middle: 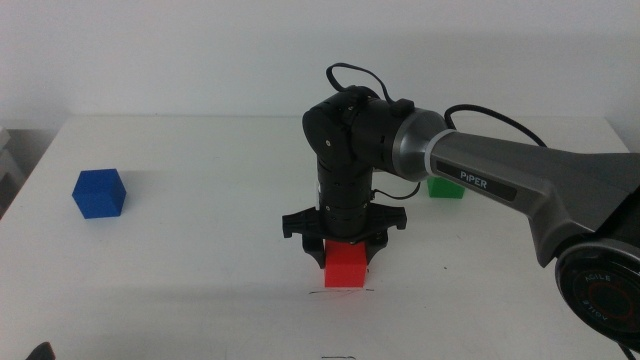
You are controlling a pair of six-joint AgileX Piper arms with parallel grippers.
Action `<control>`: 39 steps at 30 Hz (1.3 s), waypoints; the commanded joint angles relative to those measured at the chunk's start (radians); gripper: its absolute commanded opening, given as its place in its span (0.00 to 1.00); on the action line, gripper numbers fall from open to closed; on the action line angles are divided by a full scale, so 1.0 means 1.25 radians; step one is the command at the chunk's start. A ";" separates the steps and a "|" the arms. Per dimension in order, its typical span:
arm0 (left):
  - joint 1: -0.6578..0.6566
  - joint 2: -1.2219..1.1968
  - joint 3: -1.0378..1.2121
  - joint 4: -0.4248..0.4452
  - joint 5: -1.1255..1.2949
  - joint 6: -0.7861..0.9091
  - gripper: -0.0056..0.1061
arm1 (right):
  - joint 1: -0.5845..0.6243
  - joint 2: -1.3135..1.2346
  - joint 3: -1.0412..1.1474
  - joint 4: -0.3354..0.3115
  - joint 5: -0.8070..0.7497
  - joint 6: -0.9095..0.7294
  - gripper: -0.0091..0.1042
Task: Stack red cubes first, then green, then blue cubes in a specific spot.
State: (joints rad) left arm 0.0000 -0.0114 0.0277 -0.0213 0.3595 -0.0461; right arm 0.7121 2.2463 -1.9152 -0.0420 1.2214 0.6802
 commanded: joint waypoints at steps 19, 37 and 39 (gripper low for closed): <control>0.000 -0.021 0.000 -0.003 -0.061 -0.002 0.72 | -0.001 -0.119 -0.022 0.017 0.058 0.050 0.79; 0.000 -0.021 0.000 -0.003 -0.061 -0.002 0.72 | -0.115 -0.249 -0.022 -0.002 0.059 -0.050 0.74; 0.000 -0.021 0.000 -0.003 -0.061 -0.002 0.72 | -0.147 -0.248 -0.022 -0.011 0.059 -0.085 0.74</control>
State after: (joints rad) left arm 0.0000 -0.0114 0.0277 -0.0213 0.3595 -0.0461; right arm 0.5647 2.0013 -1.9152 -0.0253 1.2332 0.6206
